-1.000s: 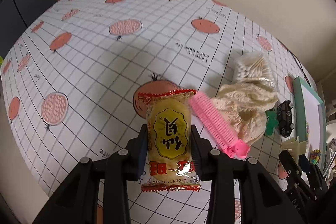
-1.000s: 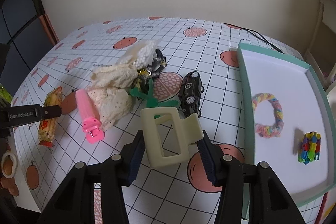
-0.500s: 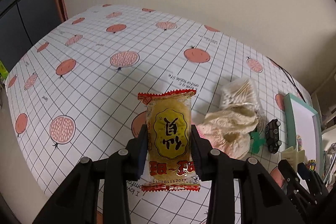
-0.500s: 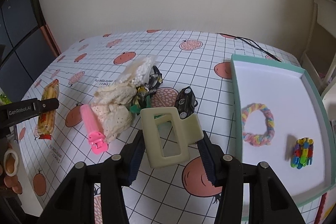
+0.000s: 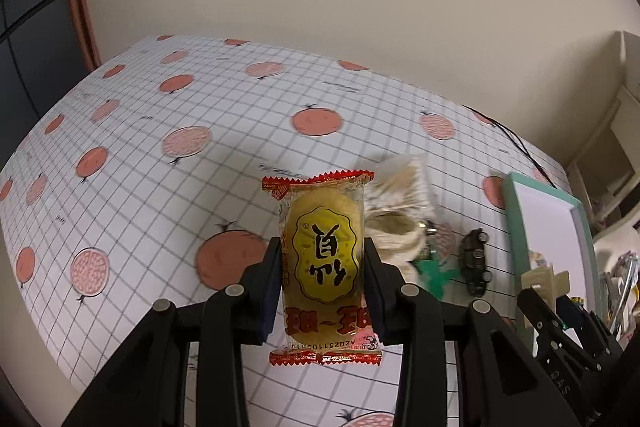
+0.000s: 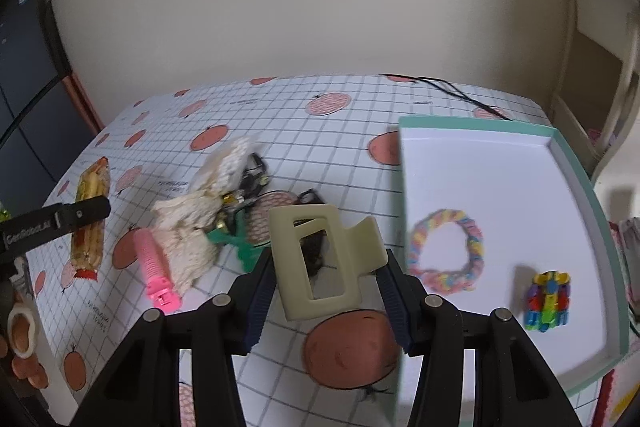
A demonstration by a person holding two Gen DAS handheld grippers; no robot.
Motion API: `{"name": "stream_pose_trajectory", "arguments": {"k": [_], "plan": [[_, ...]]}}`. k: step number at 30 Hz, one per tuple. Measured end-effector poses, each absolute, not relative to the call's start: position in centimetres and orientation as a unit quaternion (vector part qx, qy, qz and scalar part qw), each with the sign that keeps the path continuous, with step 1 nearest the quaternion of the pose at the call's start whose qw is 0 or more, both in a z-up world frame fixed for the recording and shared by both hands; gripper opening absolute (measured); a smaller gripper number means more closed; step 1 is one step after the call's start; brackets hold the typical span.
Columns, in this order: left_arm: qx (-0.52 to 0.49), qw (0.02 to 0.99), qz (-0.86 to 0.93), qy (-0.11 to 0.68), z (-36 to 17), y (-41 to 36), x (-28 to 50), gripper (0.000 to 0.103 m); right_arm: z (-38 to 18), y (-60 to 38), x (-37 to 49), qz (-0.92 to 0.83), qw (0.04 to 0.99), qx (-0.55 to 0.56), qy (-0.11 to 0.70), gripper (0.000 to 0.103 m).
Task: Organize objects
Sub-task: 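Lift and carry the snack packet and claw clip toward the tray with both grippers, then lower the claw clip and snack packet into the tray and open both grippers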
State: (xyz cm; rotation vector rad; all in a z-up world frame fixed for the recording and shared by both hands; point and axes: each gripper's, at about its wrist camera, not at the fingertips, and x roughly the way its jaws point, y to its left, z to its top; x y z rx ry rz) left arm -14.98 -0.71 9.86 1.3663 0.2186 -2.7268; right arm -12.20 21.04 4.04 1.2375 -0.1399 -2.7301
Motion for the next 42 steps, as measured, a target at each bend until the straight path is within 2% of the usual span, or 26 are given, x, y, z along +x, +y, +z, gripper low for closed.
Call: {"name": "stream_pose_trajectory", "arguments": {"k": [28,42], "plan": [[0.468,-0.115,-0.875,0.05,8.2,15.7,-15.7,0.039,4.4,32.1,-13.0,-0.919,-0.029,0.379,-0.108,0.053],[0.473,-0.16,-0.865,0.057,8.0,20.5,-15.5,0.039,4.5,38.6,-12.1,-0.911,-0.076,0.363,-0.181,0.053]]}}
